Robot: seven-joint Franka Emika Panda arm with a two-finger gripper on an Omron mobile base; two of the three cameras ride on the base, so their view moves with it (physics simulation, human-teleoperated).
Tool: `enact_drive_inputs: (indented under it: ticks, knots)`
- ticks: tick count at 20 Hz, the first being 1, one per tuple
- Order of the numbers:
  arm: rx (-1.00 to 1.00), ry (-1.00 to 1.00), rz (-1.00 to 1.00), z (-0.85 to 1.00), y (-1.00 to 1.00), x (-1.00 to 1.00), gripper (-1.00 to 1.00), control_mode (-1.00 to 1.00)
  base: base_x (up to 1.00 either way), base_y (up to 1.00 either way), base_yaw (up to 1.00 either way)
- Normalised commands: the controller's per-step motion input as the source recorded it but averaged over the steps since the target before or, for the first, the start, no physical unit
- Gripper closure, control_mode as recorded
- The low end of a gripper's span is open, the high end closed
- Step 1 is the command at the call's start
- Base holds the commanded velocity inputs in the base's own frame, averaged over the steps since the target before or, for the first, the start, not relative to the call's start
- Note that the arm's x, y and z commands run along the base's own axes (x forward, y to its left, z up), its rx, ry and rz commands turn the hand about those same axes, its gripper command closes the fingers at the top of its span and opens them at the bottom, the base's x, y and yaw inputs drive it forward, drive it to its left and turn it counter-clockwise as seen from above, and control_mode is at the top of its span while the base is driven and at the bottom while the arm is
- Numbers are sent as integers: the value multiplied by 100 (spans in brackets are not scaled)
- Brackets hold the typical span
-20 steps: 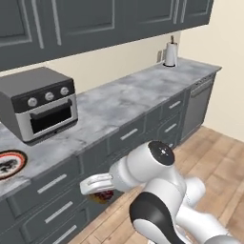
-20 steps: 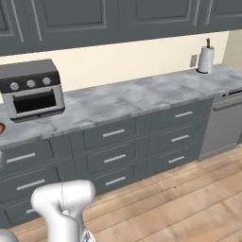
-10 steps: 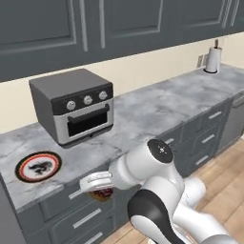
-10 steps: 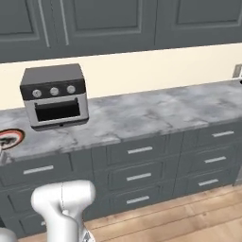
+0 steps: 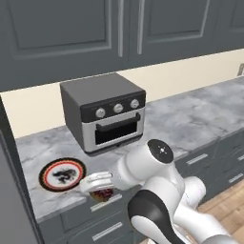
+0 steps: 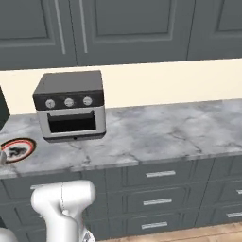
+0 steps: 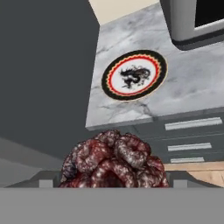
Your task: Take the baked cake out of the oven and place it on the plate for cooling. Then close the oven door.
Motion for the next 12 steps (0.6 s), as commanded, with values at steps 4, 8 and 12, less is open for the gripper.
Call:
enact_drive_inputs:
  ticks: [4, 8, 12]
  knots:
    - [0, 0, 0, 0, 0, 0, 100, 100, 73, -20, 24]
    - [0, 0, 0, 0, 0, 0, 100, 100, 72, -20, 24]
    - [0, 0, 0, 0, 0, 0, 100, 100, 55, -7, 24]
